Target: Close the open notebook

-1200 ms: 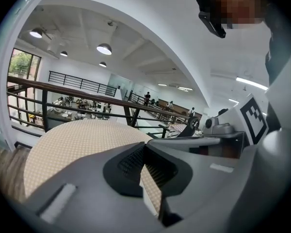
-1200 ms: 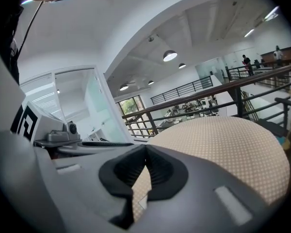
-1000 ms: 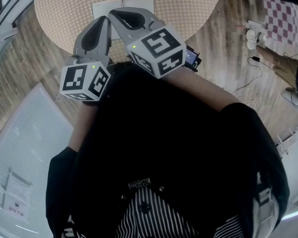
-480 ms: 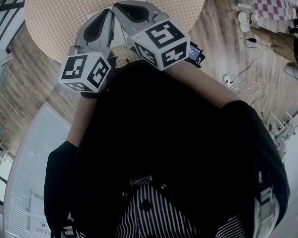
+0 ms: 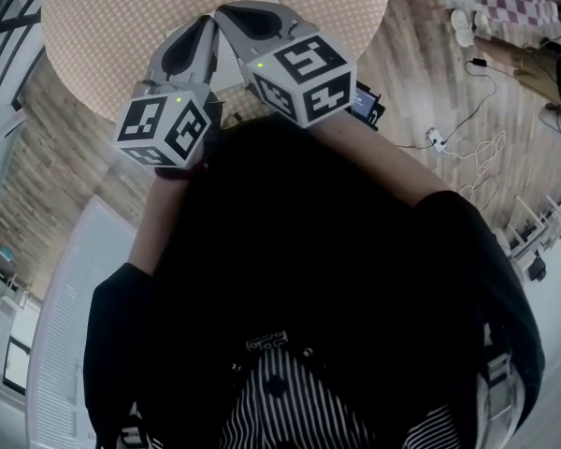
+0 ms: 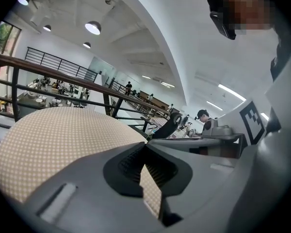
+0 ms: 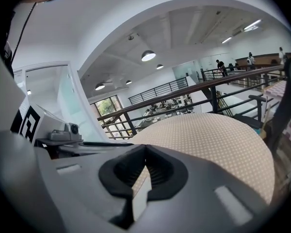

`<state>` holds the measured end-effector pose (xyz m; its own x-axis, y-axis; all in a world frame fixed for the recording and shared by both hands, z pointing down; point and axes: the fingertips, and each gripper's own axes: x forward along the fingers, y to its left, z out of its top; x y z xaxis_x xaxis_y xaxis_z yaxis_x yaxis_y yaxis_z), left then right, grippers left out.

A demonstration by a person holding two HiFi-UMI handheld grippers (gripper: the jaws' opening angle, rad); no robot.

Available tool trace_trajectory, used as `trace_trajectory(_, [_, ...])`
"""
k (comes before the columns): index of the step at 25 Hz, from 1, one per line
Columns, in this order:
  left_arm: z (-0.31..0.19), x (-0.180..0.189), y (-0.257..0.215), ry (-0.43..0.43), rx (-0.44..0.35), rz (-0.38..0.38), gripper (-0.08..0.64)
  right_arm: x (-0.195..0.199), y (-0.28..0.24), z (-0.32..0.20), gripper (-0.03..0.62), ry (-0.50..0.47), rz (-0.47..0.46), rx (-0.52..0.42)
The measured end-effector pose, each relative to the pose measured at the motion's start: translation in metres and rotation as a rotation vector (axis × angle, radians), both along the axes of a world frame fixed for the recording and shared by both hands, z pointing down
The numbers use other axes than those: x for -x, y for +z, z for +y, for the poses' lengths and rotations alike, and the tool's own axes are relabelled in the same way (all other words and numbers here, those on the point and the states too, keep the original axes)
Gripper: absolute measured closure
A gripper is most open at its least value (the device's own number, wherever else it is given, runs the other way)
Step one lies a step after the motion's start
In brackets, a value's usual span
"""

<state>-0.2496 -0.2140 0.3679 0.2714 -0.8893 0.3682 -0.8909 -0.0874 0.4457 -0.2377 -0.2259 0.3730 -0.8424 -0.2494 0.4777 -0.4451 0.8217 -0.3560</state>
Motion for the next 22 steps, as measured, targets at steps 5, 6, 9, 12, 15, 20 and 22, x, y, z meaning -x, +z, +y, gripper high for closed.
trace_trajectory(5, [-0.001, 0.000, 0.013, 0.018, 0.024, 0.024, 0.569, -0.001, 0.013, 0.000, 0.591, 0.018, 0.008, 0.010])
trace_trajectory(6, [-0.001, 0.001, 0.016, 0.018, 0.030, 0.034, 0.569, 0.000, 0.015, 0.000, 0.591, 0.023, 0.009, 0.014])
trace_trajectory(9, [-0.001, 0.005, 0.027, 0.022, 0.049, 0.042, 0.569, 0.003, 0.026, 0.001, 0.591, 0.020, 0.014, 0.032])
trace_trajectory(12, [-0.004, 0.003, 0.042, 0.041, 0.075, 0.044, 0.568, 0.001, 0.039, 0.000, 0.591, 0.005, 0.030, 0.039])
trace_trajectory(15, [-0.006, -0.004, 0.053, 0.067, 0.103, 0.081, 0.568, -0.007, 0.056, 0.002, 0.591, 0.008, 0.045, 0.067])
trace_trajectory(20, [-0.003, -0.015, 0.072, 0.121, 0.138, 0.085, 0.565, -0.029, 0.099, 0.003, 0.591, 0.034, 0.114, 0.119])
trace_trajectory(22, [0.002, -0.015, 0.082, 0.129, 0.163, 0.088, 0.565, -0.039, 0.121, 0.002, 0.590, 0.057, 0.159, 0.134])
